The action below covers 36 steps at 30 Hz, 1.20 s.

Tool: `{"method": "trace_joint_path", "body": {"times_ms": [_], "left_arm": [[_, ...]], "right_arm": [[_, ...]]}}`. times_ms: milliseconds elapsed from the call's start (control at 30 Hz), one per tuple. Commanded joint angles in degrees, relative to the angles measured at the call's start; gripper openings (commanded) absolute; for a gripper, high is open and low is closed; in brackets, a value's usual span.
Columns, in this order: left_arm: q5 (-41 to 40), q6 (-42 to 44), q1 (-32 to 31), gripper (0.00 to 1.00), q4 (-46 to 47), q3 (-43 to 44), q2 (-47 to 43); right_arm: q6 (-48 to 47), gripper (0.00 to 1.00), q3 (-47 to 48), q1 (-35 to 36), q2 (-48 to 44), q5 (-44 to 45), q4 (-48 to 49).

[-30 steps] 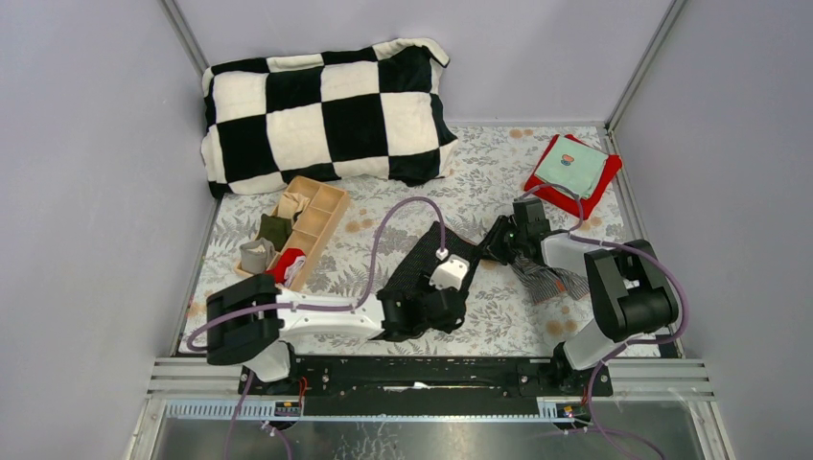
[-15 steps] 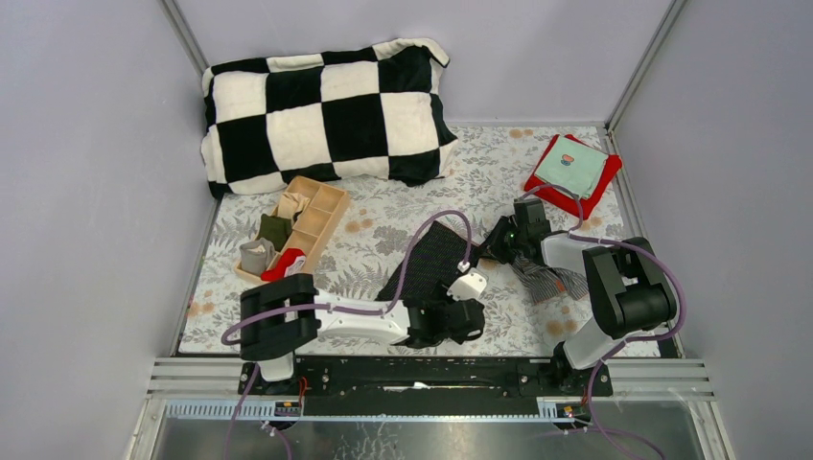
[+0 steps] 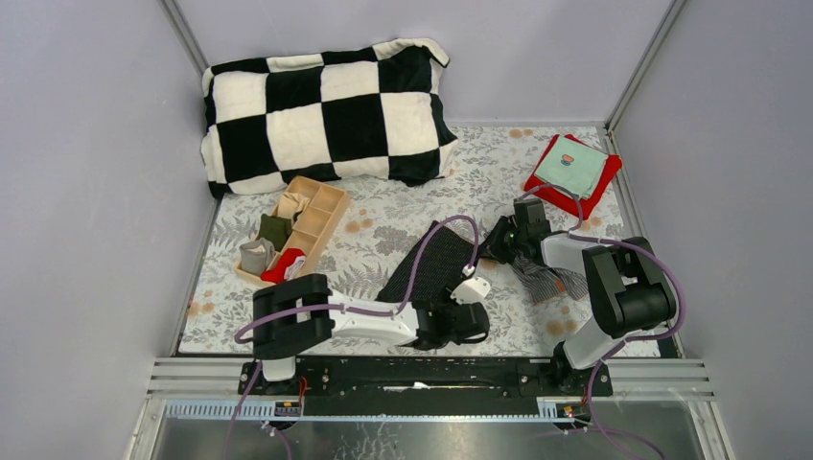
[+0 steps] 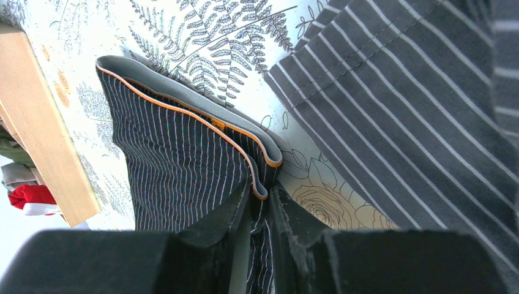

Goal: Roll the underwear
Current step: Fold the underwear at the center of the board.

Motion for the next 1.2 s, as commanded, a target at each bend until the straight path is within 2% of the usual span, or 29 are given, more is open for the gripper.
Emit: {"method": "trace_joint_path", "body": {"times_ms": [0, 467, 700, 767, 967, 1167], "left_arm": [[-0.45, -0.77, -0.47, 0.54, -1.08, 0.34, 1.45], [-0.86, -1.09, -0.47, 0.28, -1.44, -1.59, 4.61], [-0.57, -0.47, -0.45, 0.0, -0.72, -2.38, 5.3], [-0.24, -0.27, -0.47, 0.0, -0.11, -2.82, 4.6], [4.17, 0.69, -0.47, 0.0, 3.79, -5.71, -2.64], [12.32, 0.21, -1.0, 0.0, 8.11, -6.2, -9.25]], "right_arm": [[-1.22, 0.22, -0.38, -0.2, 0.79, 0.0, -1.45], [-1.97, 0.2, -0.16, -0.2, -0.39, 0.15, -2.9], [-3.01, 0.18, -0.46, -0.21, -1.91, 1.06, -4.23], [-3.39, 0.17, -0.44, -0.26, -2.49, 1.56, -4.82], [-5.17, 0.0, -0.73, -0.2, -8.16, 5.96, -10.27], [-7.33, 0.0, 0.56, -0.23, -16.26, 13.58, -20.8]]}}
